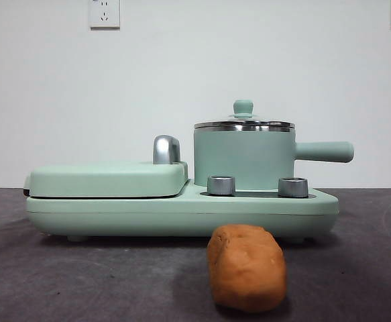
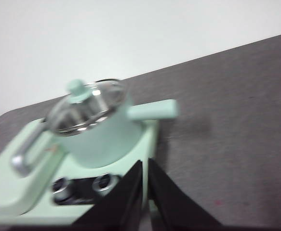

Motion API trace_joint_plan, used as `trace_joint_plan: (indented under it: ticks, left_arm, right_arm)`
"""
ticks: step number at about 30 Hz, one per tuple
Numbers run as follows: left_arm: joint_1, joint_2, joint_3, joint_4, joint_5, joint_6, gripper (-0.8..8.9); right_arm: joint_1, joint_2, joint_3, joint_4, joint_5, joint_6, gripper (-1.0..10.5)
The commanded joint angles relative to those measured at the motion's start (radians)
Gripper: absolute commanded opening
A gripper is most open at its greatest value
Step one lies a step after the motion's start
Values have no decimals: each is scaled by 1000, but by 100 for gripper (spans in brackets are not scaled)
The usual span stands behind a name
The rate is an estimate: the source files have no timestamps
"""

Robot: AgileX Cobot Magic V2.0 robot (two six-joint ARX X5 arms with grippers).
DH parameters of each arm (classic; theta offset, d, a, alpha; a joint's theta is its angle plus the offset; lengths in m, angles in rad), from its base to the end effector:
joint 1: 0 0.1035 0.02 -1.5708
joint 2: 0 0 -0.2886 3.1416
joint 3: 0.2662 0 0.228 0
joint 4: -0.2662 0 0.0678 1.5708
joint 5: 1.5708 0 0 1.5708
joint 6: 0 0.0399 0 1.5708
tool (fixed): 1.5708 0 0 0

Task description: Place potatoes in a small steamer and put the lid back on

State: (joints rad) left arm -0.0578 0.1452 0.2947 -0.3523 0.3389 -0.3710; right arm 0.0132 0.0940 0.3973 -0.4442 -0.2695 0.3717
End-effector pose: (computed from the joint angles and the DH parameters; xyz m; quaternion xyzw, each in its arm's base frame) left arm 0.0454 -0.0159 0.2161 -0.1938 0.1347 -0.1742 0.9560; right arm 0.0298 0.0110 0.2386 0.1913 0.0946 0.1252 0.9689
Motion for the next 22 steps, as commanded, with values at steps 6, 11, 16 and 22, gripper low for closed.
trace_joint_plan:
  ticks: [6,11,16,22]
  left_arm:
    - [-40,172,244,-108,57,99,16]
    - [-63,294,386,-204,151,210,19]
    - [-89,386,486,-256,252,312,19]
    - [-114,445,529,-256,291,319,28]
  right_arm:
    - [1,173,234,-121,-207,-61,14]
    - [1,282,357,-195,-344,-176,15]
    - [1,364,446,-265,-423,-270,15]
    - [1,385,462,-267,-437,-287,15]
